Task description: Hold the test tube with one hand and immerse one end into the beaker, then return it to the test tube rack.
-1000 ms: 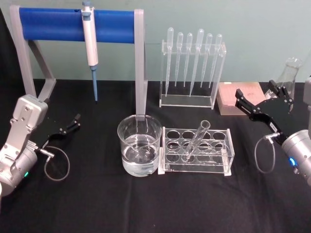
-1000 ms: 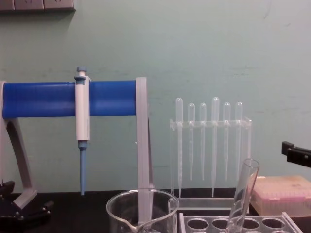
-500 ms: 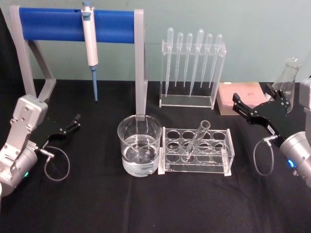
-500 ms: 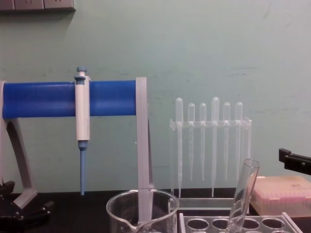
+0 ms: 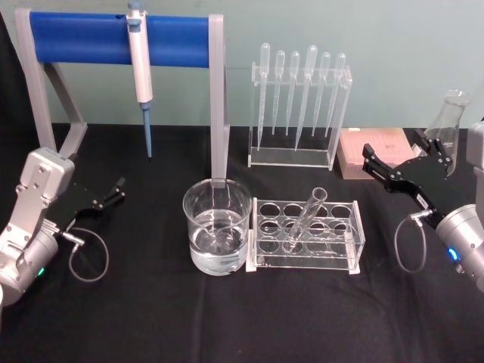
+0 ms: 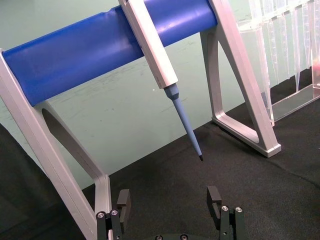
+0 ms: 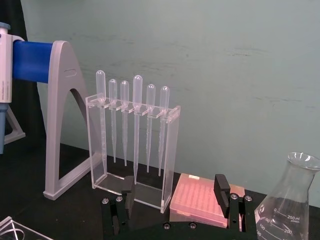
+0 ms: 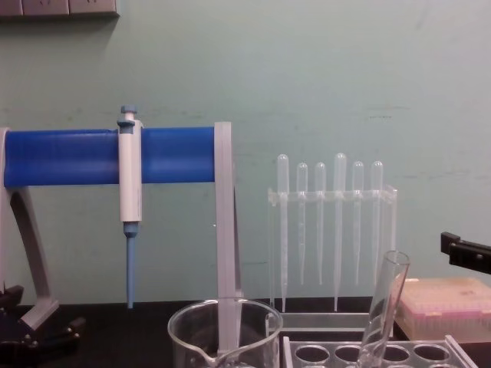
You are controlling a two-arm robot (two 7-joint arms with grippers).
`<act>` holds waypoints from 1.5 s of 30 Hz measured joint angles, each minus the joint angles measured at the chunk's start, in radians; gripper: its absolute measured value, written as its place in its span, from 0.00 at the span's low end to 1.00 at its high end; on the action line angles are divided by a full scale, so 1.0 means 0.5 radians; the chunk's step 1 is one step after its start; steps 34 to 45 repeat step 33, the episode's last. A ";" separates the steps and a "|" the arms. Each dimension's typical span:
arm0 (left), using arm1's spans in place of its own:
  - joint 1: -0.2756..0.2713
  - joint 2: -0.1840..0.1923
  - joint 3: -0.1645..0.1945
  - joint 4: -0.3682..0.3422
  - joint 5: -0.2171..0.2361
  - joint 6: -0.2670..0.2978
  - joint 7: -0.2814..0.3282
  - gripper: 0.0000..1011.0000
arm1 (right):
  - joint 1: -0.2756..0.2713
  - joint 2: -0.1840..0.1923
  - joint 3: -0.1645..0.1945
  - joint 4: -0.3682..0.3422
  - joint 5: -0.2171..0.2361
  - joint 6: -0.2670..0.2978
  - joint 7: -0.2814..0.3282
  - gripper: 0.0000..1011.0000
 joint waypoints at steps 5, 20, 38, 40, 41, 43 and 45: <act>0.000 0.000 0.000 0.000 0.000 0.000 0.000 0.99 | 0.000 0.000 0.000 -0.001 0.001 -0.001 -0.001 0.99; 0.000 0.000 0.000 0.000 0.000 0.000 0.000 0.99 | 0.000 0.000 0.000 -0.002 0.003 -0.003 -0.004 0.99; 0.000 0.000 0.000 0.000 0.000 0.000 0.000 0.99 | 0.000 0.000 0.000 -0.002 0.002 -0.003 -0.004 0.99; 0.000 0.000 0.000 0.000 0.000 0.000 0.000 0.99 | 0.000 0.000 0.000 -0.002 0.002 -0.003 -0.004 0.99; 0.000 0.000 0.000 0.000 0.000 0.000 0.000 0.99 | 0.000 0.000 0.000 -0.002 0.002 -0.003 -0.004 0.99; 0.000 0.000 0.000 0.000 0.000 0.000 0.000 0.99 | 0.000 0.000 0.000 -0.002 0.002 -0.003 -0.004 0.99; 0.000 0.000 0.000 0.000 0.000 0.000 0.000 0.99 | 0.000 0.000 0.000 -0.002 0.002 -0.003 -0.004 0.99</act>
